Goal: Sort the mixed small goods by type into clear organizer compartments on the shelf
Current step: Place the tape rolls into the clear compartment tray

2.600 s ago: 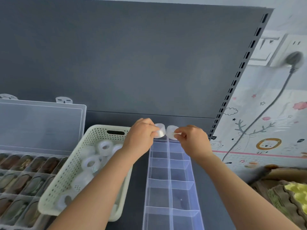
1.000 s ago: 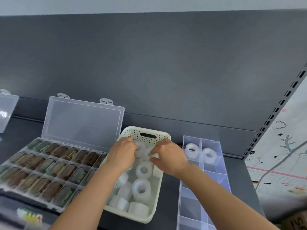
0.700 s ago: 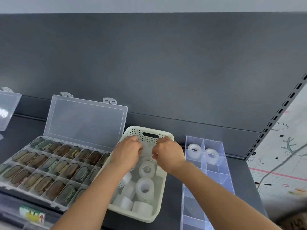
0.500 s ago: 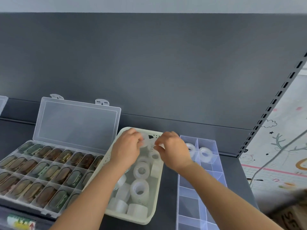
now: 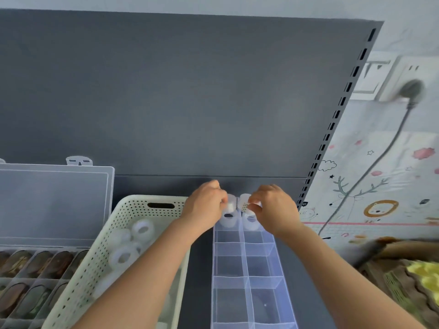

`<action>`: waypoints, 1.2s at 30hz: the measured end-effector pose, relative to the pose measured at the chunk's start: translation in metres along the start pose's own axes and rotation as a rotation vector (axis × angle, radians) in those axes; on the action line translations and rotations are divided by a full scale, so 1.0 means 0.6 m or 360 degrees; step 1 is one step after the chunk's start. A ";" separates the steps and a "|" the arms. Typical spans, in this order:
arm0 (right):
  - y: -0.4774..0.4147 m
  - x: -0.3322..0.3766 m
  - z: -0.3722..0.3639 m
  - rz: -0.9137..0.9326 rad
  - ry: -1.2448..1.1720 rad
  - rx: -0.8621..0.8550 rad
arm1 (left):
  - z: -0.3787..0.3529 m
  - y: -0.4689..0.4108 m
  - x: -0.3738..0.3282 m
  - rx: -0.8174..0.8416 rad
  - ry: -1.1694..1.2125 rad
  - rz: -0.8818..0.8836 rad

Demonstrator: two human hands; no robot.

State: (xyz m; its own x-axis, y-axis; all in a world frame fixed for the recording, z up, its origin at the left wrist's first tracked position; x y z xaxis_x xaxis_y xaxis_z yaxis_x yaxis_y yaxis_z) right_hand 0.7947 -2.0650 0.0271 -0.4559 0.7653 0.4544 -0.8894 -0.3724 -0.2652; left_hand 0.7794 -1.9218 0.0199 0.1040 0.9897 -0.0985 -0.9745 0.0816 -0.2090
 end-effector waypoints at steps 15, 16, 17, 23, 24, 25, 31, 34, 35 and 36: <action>-0.019 -0.050 -0.062 -0.0092 0.0200 0.0369 | -0.069 -0.027 -0.015 0.0251 -0.0200 -0.0192; -0.020 -0.051 -0.066 -0.0093 0.0201 0.0404 | -0.070 -0.028 -0.014 0.0267 -0.0218 -0.0199; -0.020 -0.052 -0.068 -0.0095 0.0198 0.0427 | -0.070 -0.027 -0.014 0.0279 -0.0233 -0.0204; -0.011 -0.033 -0.066 -0.0075 0.0188 0.0335 | -0.046 -0.006 -0.006 0.0182 -0.0263 -0.0228; -0.008 -0.024 -0.062 -0.0052 0.0181 0.0290 | -0.035 0.001 0.000 0.0136 -0.0252 -0.0215; -0.005 -0.012 -0.057 -0.0019 0.0171 0.0242 | -0.021 0.010 0.009 0.0084 -0.0239 -0.0189; 0.027 0.115 -0.066 0.0310 -0.0157 0.0183 | 0.047 0.103 0.113 0.0051 -0.0354 0.0095; 0.050 0.195 -0.094 0.0511 -0.0357 0.0331 | 0.057 0.166 0.172 0.0200 -0.0397 0.0277; 0.059 0.220 -0.106 0.0581 -0.0386 0.0388 | 0.058 0.186 0.186 0.0249 -0.0416 0.0324; 0.066 0.242 -0.118 0.0647 -0.0392 0.0441 | 0.058 0.205 0.197 0.0293 -0.0433 0.0352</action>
State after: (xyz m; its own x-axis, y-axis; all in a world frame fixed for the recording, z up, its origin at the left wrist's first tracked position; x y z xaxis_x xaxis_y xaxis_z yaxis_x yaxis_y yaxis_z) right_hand 0.6954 -1.9317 0.0224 -0.7293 0.3980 0.5566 -0.6005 -0.7622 -0.2418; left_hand 0.6652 -1.7905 0.0162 -0.1447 0.9788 0.1450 -0.9894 -0.1416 -0.0313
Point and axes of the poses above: each hand's wrist, its own y-axis away from the middle knuckle, its own z-axis out of the back of the hand, x = y × z, the point moved 9 cm from there along -y, towards the middle knuckle, and after that the axes turned 14 degrees about -y, right-handed, at the moved point
